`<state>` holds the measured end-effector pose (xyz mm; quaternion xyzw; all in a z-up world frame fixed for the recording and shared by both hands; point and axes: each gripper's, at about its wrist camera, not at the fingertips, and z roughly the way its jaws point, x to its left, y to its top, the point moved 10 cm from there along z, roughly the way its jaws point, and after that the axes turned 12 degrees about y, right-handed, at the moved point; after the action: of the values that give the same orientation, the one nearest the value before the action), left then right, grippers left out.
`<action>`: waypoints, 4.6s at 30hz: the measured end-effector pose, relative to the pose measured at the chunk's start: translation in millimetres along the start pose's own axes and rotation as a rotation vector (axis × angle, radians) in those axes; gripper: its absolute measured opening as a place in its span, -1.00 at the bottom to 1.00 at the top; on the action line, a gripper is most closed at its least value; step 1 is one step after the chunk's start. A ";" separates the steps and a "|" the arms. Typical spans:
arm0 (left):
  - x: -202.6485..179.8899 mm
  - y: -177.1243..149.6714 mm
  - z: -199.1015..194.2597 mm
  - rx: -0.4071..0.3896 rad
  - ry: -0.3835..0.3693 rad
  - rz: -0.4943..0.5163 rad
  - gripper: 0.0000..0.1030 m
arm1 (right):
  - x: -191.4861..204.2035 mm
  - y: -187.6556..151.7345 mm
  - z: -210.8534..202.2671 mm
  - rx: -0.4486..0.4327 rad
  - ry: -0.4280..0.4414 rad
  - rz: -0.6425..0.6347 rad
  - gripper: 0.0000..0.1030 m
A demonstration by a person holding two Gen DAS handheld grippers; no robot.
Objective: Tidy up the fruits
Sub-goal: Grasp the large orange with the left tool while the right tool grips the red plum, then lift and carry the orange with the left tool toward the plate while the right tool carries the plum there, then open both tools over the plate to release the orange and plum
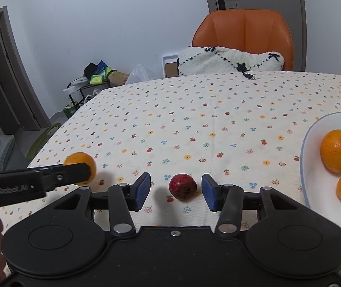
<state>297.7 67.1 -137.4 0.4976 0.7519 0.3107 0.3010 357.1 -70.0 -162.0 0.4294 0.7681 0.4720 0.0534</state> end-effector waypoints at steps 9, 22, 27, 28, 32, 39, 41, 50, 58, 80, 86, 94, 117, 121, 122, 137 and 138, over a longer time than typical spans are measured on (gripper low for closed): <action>12.5 -0.7 -12.0 -0.010 0.021 -0.014 -0.32 | 0.9 -1.1 2.6 0.004 -0.026 -0.012 -0.56; 11.5 6.3 -32.2 -0.048 0.034 -0.021 -0.32 | 20.2 4.2 -28.1 -0.046 0.006 -0.017 -0.56; 7.2 8.2 -41.9 -0.067 0.036 -0.013 -0.32 | 24.2 8.3 -40.7 -0.071 0.018 -0.020 -0.56; 6.0 8.9 -43.5 -0.072 0.038 -0.012 -0.32 | 24.8 9.2 -43.4 -0.076 0.020 -0.020 -0.56; -0.5 10.8 -50.0 -0.086 0.043 -0.005 -0.32 | 26.0 12.0 -53.7 -0.095 0.028 -0.024 -0.56; -15.6 12.1 -58.4 -0.104 0.032 0.012 -0.32 | 20.7 16.4 -72.7 -0.133 0.025 -0.018 -0.56; -22.1 12.7 -60.3 -0.110 0.026 0.019 -0.32 | 17.6 17.8 -78.4 -0.143 0.022 -0.018 -0.56; -50.8 11.4 -63.5 -0.118 -0.003 0.042 -0.32 | -1.4 15.8 -99.3 -0.164 -0.007 -0.007 -0.56; -78.3 8.8 -62.7 -0.120 -0.033 0.063 -0.32 | -23.9 14.4 -118.6 -0.184 -0.049 0.009 -0.56; -147.4 -4.0 -43.8 -0.090 -0.096 0.133 -0.32 | -96.9 1.5 -155.3 -0.230 -0.138 0.096 -0.56; -171.0 -9.3 -37.2 -0.078 -0.122 0.162 -0.32 | -121.9 -0.7 -165.5 -0.247 -0.173 0.125 -0.56; -197.9 -17.2 -28.1 -0.060 -0.152 0.188 -0.32 | -157.2 -8.4 -180.0 -0.264 -0.226 0.165 -0.56; -204.9 -18.3 -22.1 -0.035 -0.151 0.185 -0.04 | -173.1 -11.0 -176.9 -0.264 -0.285 0.181 -0.39; -196.4 -16.5 -24.6 -0.034 -0.140 0.170 0.12 | -165.7 -10.6 -177.8 -0.263 -0.286 0.173 -0.32; -194.3 -15.8 -25.7 -0.037 -0.137 0.167 0.15 | -163.8 -10.4 -177.8 -0.262 -0.283 0.172 -0.29; -149.5 -8.3 -43.7 -0.045 -0.045 0.117 0.59 | -125.1 -6.8 -179.1 -0.259 -0.251 0.130 -0.09; -146.3 -8.1 -45.9 -0.047 -0.040 0.114 0.59 | -122.5 -7.0 -179.4 -0.258 -0.248 0.128 -0.07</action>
<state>305.5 -80.0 -93.9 0.5386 0.7085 0.3350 0.3093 342.0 -280.1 -108.6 0.5218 0.6599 0.5125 0.1722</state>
